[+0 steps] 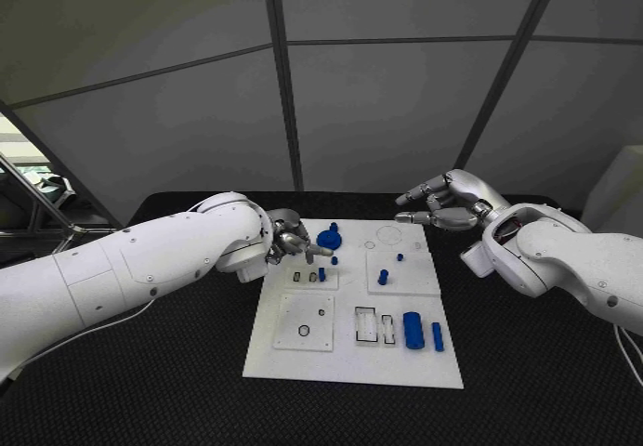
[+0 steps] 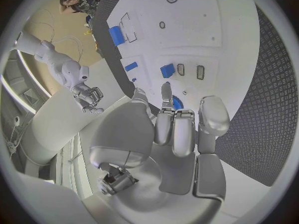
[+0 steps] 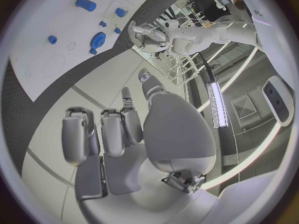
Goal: Assemble the parts on the task board
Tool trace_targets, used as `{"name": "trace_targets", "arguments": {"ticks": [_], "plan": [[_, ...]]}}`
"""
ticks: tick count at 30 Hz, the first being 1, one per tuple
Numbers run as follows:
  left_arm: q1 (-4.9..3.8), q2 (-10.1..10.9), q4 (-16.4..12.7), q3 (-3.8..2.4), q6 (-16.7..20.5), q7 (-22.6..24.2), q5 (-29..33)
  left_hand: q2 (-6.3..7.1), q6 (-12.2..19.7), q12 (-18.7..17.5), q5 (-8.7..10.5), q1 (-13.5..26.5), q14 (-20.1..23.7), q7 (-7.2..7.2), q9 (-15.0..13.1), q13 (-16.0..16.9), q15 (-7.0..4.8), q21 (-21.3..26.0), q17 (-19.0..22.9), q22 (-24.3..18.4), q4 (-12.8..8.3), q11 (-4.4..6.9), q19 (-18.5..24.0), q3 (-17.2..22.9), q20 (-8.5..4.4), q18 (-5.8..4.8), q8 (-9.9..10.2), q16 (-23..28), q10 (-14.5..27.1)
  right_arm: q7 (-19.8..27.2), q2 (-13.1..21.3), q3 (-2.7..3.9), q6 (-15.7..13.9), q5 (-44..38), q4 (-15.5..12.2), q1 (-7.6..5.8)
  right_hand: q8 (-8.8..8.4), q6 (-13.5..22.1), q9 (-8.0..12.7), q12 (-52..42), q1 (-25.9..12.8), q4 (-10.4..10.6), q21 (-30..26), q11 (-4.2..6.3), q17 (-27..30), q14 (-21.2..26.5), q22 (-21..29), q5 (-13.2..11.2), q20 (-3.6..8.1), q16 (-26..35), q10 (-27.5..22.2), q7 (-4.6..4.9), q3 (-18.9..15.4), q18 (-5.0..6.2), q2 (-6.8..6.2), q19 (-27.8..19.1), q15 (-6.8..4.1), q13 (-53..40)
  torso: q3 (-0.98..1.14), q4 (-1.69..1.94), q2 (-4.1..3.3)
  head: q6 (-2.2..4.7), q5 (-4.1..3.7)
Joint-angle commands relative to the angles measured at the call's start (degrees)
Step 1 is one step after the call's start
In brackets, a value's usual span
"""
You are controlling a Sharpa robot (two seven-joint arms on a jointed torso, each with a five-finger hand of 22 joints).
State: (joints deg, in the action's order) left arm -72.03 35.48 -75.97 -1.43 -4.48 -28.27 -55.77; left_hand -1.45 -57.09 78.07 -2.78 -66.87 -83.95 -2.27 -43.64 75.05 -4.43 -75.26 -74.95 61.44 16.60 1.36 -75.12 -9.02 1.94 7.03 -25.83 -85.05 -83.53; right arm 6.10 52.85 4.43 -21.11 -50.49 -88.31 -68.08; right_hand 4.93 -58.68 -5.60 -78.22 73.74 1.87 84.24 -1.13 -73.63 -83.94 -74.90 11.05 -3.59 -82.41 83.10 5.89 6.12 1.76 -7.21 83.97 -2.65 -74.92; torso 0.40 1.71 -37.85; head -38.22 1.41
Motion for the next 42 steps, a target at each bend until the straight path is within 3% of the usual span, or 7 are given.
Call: {"name": "trace_targets", "arguments": {"ticks": [1, 10, 26, 32, 42], "plan": [[-0.21, -1.4, 1.1, 0.19, -3.5, -5.1, -4.2, -0.64, 0.6, -0.5, -0.03, -0.1, -4.1, -0.03, -0.7, 5.8, -0.35, -0.8, -8.8, 1.2, 0.0, 0.09, -0.7, -0.3, -0.28, -1.83, -0.3, 0.4, 0.5, -0.3, -0.2, 0.06, 0.3, 0.6, 0.2, -0.14, -0.19, -0.4, -0.1, 0.2, 0.1, -0.3, -0.2, -0.03, 0.0, -2.5, -3.9, 0.3, 0.17, 0.4, -0.4, 0.01, 0.0, 0.71, 0.57, 0.4, -0.36, -2.2, 0.01, 0.10, -0.03, -0.06, -0.13], [-0.59, -5.0, 4.3, 1.11, -7.6, -7.2, -4.7, -2.26, 2.1, -3.6, -0.18, -1.6, -3.9, -0.45, -2.8, 4.3, -0.15, -3.5, -8.0, 5.9, -0.2, -0.26, -3.4, -0.5, -0.13, -2.63, 0.5, 1.3, 2.2, -1.3, -0.8, 0.06, 0.4, -0.7, 0.6, -0.15, -0.38, -0.4, -0.1, 0.2, 0.0, -0.4, -0.3, -0.04, 0.0, -2.5, -3.9, 0.7, 0.20, 0.4, -0.4, 0.02, 0.0, 0.70, 0.67, 0.4, -0.38, -2.1, -0.06, 0.13, -0.10, -0.28, 0.07], [-0.83, -7.6, 7.0, 1.35, -10.6, -8.1, -5.0, -3.10, 1.8, -2.3, -0.54, -2.3, -4.5, -0.34, -4.6, 5.7, -0.17, -4.8, -9.8, 8.4, -0.3, -0.19, -4.7, -0.6, -0.07, -3.05, 0.4, -0.2, 1.2, -1.8, -1.4, 0.05, 0.8, -1.0, 1.3, -0.14, -0.54, -0.3, -0.1, 0.2, -0.1, -0.5, -0.3, -0.05, 0.0, -2.5, -3.8, 1.1, 0.22, 0.5, -0.3, 0.04, 0.0, 0.72, 0.77, 0.4, -0.38, -2.1, -0.10, 0.11, -0.12, -0.84, 0.15], [-0.84, -8.1, 7.3, 1.35, -10.0, -7.4, -5.0, -3.39, 1.8, -2.2, -3.41, -3.2, -4.6, -0.23, -6.4, 6.2, -0.23, -5.1, -10.1, 9.0, -0.4, -0.10, -4.9, -0.7, -0.11, -3.12, 0.6, -0.4, 1.0, -1.8, -1.8, 0.05, 0.9, -1.0, 1.7, -0.14, -0.58, -0.3, -0.1, 0.2, -0.2, -0.5, -0.4, -0.04, 0.0, -2.6, -3.8, 1.3, 0.22, 0.5, -0.3, 0.04, 0.0, 0.72, 0.82, 0.4, -0.38, -2.1, -0.13, 0.14, -0.08, -1.07, 0.12], [-0.90, -8.6, 7.8, 1.35, -10.5, -7.1, -5.0, -4.05, 1.7, -2.4, -5.11, -5.2, -4.6, -0.06, -8.2, 6.6, -0.33, -5.4, -10.3, 9.6, -1.1, 0.04, -5.0, -0.2, -0.19, -3.17, 1.0, -0.5, 0.9, -2.1, -2.2, 0.05, 1.3, -1.0, 2.1, -0.13, -0.69, -0.4, -0.1, 0.2, -0.2, -0.6, -0.5, -0.03, 0.1, -2.6, -3.6, 1.8, 0.24, 0.6, -0.3, 0.04, 0.1, 0.76, 1.04, 0.4, -0.39, -2.1, -0.09, 0.18, -0.09, -1.31, 0.09]]}}
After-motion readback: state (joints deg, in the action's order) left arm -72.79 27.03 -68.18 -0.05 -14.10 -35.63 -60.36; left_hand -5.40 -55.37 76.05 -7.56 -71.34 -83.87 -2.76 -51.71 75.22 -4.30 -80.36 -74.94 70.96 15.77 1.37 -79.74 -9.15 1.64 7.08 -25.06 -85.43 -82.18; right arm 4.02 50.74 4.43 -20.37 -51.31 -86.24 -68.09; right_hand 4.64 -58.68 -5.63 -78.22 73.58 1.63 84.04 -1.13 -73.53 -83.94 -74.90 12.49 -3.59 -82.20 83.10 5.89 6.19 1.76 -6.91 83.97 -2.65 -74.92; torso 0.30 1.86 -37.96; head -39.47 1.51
